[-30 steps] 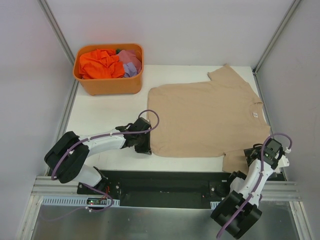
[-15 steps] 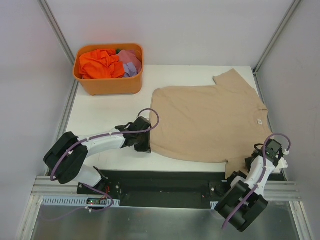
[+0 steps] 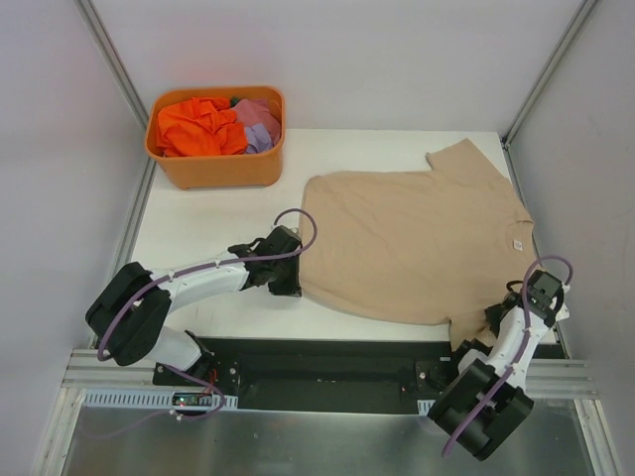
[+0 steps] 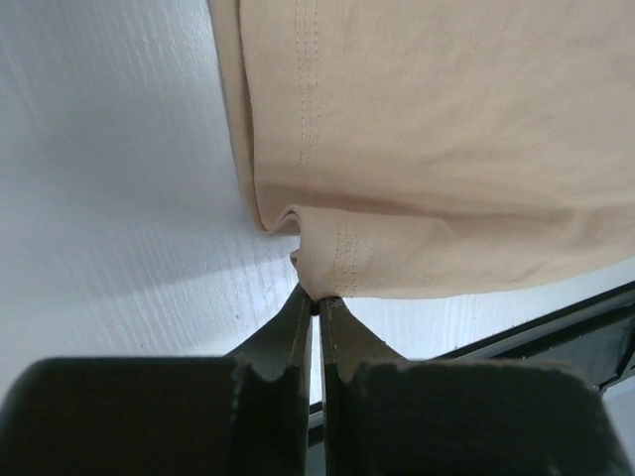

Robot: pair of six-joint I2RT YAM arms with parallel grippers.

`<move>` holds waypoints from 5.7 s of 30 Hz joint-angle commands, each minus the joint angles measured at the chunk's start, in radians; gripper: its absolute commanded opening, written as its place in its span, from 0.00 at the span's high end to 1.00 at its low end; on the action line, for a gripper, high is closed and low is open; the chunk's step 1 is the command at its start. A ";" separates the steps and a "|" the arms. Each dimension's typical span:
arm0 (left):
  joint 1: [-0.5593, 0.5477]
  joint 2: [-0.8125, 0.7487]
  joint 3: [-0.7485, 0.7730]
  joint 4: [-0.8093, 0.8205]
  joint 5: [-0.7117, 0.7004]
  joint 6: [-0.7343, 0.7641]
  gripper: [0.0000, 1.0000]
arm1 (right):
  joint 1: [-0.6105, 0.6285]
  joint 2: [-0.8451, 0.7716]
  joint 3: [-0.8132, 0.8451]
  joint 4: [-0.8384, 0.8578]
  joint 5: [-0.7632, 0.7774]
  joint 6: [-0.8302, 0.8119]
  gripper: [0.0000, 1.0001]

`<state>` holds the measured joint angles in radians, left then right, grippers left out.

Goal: Fold and stack the t-shirts
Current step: Flatten out the tshirt, then grap the side of the flattened tshirt closest away from the robot with both arms, then fold the flattened tshirt in 1/3 of the way

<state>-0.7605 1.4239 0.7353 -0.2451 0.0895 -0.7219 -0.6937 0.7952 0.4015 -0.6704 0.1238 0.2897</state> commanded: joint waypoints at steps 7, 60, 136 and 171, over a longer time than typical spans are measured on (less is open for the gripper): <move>0.035 0.003 0.039 -0.043 -0.062 0.021 1.00 | 0.137 0.269 0.126 0.130 -0.168 -0.057 0.59; 0.194 0.018 0.013 -0.043 -0.007 0.076 1.00 | 0.481 0.209 0.312 -0.235 0.131 0.037 0.03; 0.360 0.239 0.371 -0.043 0.099 0.093 1.00 | 0.484 0.623 0.741 0.005 -0.064 0.048 0.97; 0.432 0.268 0.460 -0.106 0.085 0.122 0.01 | 0.533 0.777 0.860 0.072 -0.096 -0.084 0.04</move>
<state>-0.3145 1.7287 1.2106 -0.3485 0.1036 -0.6018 -0.1642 1.6913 1.3899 -0.6292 0.0448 0.2348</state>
